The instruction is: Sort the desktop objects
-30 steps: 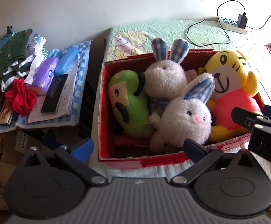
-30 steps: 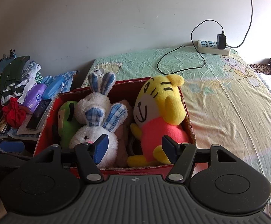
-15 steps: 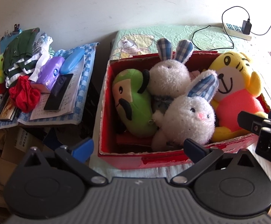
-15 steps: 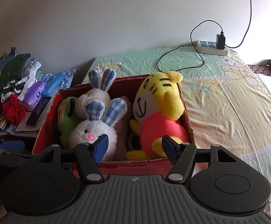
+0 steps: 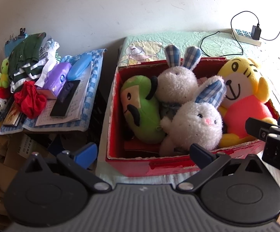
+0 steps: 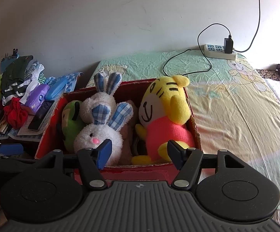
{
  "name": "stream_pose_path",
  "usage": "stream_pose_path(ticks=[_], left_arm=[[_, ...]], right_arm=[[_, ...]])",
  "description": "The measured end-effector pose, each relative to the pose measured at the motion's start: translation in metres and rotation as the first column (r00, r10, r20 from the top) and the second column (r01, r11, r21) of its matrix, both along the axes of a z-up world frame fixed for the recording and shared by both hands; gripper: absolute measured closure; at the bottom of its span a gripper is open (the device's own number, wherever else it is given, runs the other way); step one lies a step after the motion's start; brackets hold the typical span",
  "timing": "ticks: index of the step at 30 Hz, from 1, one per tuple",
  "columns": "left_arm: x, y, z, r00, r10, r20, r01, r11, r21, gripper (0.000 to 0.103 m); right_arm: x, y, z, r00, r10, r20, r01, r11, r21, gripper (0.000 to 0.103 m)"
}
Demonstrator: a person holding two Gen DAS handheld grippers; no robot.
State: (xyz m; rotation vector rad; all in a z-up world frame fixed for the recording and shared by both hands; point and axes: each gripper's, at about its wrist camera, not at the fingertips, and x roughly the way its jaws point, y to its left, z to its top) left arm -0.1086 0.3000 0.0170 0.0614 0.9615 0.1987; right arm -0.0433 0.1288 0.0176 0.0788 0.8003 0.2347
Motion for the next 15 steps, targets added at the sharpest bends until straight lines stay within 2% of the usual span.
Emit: stream_pose_path(ticks=[9, 15], left_arm=[[0.0049, -0.0007, 0.0002, 1.0, -0.011, 0.008, 0.011, 1.0, 0.006, 0.001], [0.0104, 0.0003, -0.0021, 1.0, -0.022, 0.0, 0.022, 0.999, -0.024, 0.001]], right_arm=[[0.0027, 0.001, 0.0008, 1.0, 0.0, 0.007, 0.0, 1.0, 0.001, 0.037], [0.005, -0.0024, 0.0007, 1.0, -0.012, 0.01, 0.012, 1.0, 0.003, 0.037]])
